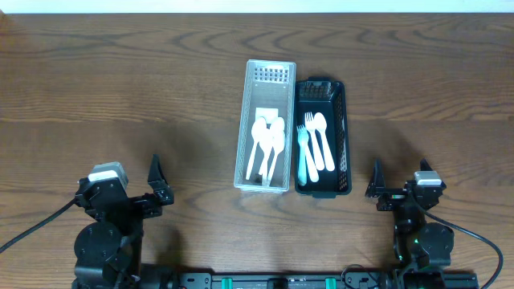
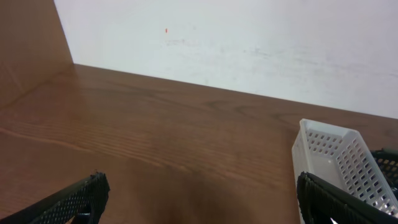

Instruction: Pack container

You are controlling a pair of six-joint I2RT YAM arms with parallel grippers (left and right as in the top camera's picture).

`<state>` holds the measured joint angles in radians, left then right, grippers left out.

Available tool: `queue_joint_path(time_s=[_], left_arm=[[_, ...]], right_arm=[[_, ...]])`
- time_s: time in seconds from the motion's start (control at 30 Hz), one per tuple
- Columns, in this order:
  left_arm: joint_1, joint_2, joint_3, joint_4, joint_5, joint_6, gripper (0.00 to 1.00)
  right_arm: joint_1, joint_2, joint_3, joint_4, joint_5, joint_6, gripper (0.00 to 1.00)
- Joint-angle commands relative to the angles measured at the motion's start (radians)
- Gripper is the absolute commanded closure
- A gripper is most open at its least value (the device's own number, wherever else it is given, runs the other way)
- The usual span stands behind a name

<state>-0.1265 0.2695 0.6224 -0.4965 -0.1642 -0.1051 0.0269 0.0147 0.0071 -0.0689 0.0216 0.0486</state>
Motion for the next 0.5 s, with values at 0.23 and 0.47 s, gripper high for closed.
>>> queue_joint_path(time_s=[0.23, 0.47], left_arm=[[-0.004, -0.002, 0.002, 0.003, -0.004, -0.004, 0.02], [0.001, -0.008, 0.002, -0.013, -0.005, 0.022, 0.02]], right_arm=[[0.014, -0.008, -0.002, -0.004, -0.003, 0.018, 0.01], [0.014, -0.008, -0.002, -0.004, -0.003, 0.018, 0.01]])
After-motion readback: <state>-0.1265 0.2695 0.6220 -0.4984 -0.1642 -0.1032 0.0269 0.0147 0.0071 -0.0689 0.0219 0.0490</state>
